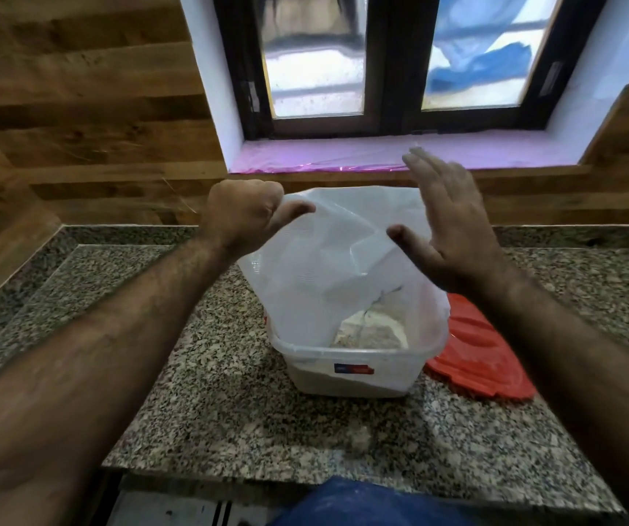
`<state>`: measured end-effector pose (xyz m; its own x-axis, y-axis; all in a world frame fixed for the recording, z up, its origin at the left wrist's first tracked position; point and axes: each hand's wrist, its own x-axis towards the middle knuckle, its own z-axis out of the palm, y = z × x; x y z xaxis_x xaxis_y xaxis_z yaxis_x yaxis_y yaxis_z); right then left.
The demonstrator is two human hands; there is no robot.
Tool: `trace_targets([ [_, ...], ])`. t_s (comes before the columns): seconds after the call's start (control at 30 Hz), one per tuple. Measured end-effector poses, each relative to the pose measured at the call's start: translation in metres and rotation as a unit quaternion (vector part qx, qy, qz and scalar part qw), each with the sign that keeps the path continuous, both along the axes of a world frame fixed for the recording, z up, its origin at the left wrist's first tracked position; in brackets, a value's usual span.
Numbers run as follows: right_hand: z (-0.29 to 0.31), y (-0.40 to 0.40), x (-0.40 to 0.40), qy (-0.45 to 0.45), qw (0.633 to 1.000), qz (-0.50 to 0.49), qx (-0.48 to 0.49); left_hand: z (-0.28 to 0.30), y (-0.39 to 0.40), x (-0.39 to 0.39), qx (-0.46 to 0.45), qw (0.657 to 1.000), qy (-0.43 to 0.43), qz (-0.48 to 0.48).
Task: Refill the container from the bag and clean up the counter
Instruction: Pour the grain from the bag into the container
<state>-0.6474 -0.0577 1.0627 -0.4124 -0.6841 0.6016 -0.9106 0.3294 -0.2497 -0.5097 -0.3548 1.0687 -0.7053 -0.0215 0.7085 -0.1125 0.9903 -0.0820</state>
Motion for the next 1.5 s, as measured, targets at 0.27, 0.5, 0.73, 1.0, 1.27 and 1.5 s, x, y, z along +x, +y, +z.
trace_targets([
  [0.27, -0.02, -0.007, 0.0, 0.053, 0.998, -0.013, 0.03, -0.006, -0.009, -0.001, 0.044, 0.999, -0.016, -0.016],
  [0.5, -0.02, -0.009, -0.001, 0.126, 0.991, -0.041, -0.01, -0.003, -0.012, 0.0, 0.073, 0.997, 0.003, -0.04],
  [0.73, -0.035, -0.005, -0.006, 0.181, 0.982, -0.043, -0.018, -0.001, -0.013, 0.003, 0.079, 0.996, 0.014, -0.044],
  [1.0, -0.037, -0.003, -0.01, 0.17, 0.984, -0.033, -0.049, 0.007, -0.007, 0.005, 0.066, 0.995, 0.038, -0.066],
  [1.27, -0.05, -0.004, -0.008, -0.024, 0.981, -0.065, -0.179, 0.018, -0.006, 0.013, 0.087, 0.988, 0.077, -0.102],
  [1.5, -0.051, -0.025, 0.012, -0.507, 0.791, -0.03, -0.342, 0.017, -0.012, 0.019, 0.109, 0.983, 0.131, -0.067],
])
